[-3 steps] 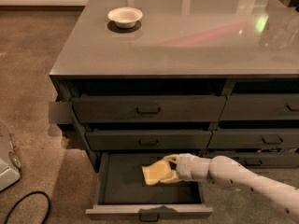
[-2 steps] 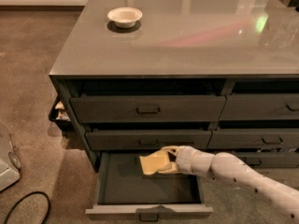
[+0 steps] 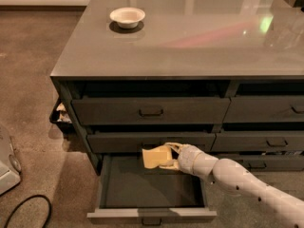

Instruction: Pick sponge from bottom drawer and place on counter

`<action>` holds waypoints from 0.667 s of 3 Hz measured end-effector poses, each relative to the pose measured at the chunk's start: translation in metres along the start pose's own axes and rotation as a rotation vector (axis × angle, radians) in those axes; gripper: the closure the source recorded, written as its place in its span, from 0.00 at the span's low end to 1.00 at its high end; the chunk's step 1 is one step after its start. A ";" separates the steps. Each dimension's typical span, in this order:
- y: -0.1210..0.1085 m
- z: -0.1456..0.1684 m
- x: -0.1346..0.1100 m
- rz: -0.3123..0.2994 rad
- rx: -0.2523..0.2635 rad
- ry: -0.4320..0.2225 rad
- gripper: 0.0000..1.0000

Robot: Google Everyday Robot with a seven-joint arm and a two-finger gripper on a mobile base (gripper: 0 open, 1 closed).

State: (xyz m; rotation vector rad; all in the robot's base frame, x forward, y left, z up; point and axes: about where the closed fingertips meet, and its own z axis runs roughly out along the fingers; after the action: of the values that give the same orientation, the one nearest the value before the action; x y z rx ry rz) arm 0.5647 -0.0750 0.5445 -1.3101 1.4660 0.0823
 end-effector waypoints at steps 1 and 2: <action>0.000 0.000 0.000 0.000 0.000 0.000 1.00; -0.011 -0.007 -0.006 -0.007 0.028 -0.031 1.00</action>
Offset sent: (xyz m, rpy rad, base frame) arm 0.0060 -0.0154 0.0332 0.0590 -0.0845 -0.0067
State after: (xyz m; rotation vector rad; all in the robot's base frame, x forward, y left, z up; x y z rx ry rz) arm 0.5673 -0.0797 0.5581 -1.2856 1.4315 0.0767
